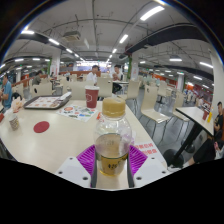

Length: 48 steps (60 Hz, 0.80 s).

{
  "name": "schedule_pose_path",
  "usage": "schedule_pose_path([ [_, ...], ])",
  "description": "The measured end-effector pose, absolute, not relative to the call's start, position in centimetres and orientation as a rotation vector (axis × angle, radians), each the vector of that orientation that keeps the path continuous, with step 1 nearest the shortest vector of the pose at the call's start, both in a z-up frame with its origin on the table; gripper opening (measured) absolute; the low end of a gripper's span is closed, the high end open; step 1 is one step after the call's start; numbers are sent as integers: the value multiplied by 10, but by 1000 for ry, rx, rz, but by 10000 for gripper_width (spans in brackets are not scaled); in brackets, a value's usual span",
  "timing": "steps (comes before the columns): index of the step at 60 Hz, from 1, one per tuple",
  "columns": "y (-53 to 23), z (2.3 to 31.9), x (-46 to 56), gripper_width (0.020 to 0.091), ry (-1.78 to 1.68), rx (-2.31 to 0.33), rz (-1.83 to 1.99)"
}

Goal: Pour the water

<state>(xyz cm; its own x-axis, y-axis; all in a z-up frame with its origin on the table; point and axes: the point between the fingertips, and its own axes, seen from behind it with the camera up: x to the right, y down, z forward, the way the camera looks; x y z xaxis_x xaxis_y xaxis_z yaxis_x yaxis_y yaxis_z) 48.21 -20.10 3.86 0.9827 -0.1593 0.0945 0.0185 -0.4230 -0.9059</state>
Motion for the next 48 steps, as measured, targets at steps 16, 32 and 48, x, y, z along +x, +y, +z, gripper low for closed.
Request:
schedule_pose_path([
  [16,-194,48,480,387,92,-2029,-298],
  [32,-158,138,436,387,-157,-1951,-641],
  [48,-86,229,300,387,-726,-1608,-1230],
])
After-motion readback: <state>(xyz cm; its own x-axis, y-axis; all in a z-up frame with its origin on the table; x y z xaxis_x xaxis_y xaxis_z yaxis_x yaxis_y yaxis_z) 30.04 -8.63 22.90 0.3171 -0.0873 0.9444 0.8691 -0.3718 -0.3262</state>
